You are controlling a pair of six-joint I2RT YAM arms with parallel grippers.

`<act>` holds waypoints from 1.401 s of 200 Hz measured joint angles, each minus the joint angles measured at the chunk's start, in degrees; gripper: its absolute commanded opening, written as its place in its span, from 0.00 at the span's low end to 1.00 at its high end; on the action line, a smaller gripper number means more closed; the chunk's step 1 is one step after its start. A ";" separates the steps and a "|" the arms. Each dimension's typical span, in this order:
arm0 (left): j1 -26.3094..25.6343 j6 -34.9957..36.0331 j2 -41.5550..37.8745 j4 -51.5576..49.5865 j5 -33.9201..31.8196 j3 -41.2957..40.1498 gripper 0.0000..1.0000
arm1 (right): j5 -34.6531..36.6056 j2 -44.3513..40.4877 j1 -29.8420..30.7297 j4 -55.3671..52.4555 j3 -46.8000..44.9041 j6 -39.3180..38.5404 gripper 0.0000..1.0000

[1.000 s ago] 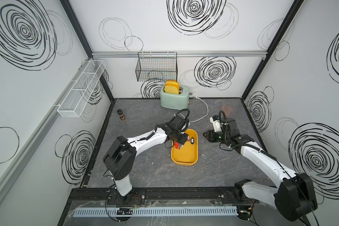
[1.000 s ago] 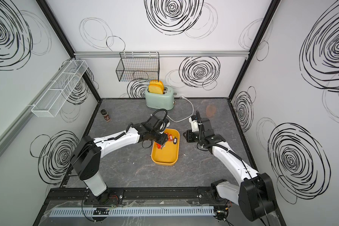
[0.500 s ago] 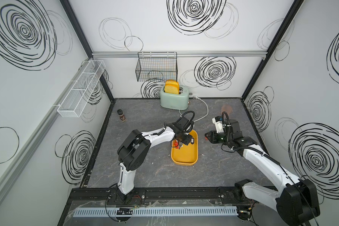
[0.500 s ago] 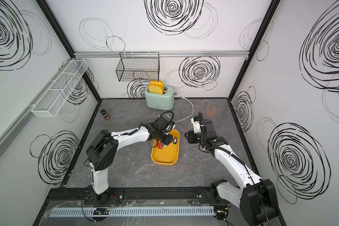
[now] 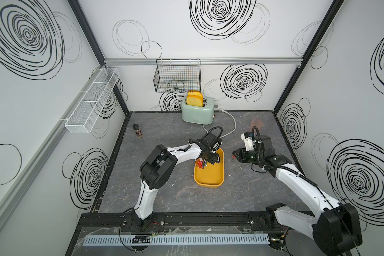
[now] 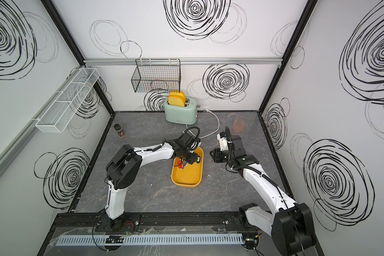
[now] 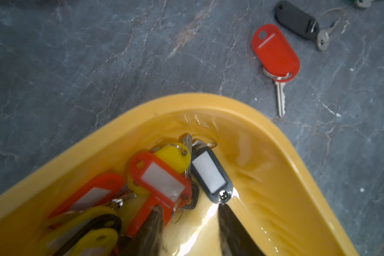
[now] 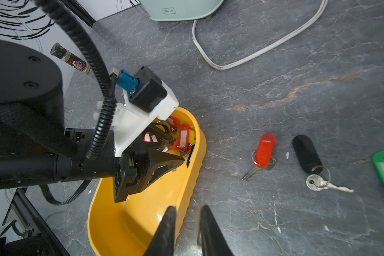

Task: Take the keys out of the storage box
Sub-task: Pick up the key from the storage box.

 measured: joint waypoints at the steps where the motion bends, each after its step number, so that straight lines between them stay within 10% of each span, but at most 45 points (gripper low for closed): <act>1: 0.00 -0.02 0.07 0.02 0.00 0.02 0.44 | 0.00 0.00 -0.02 0.00 0.00 0.00 0.24; 151: 0.33 0.98 1.03 0.00 -1.09 0.66 0.05 | -0.02 0.02 -0.50 -0.02 0.00 -0.02 0.24; 280: 2.45 0.57 -20.55 -1.16 -2.62 -7.21 0.01 | -1.38 2.58 -0.44 1.95 0.00 0.28 0.24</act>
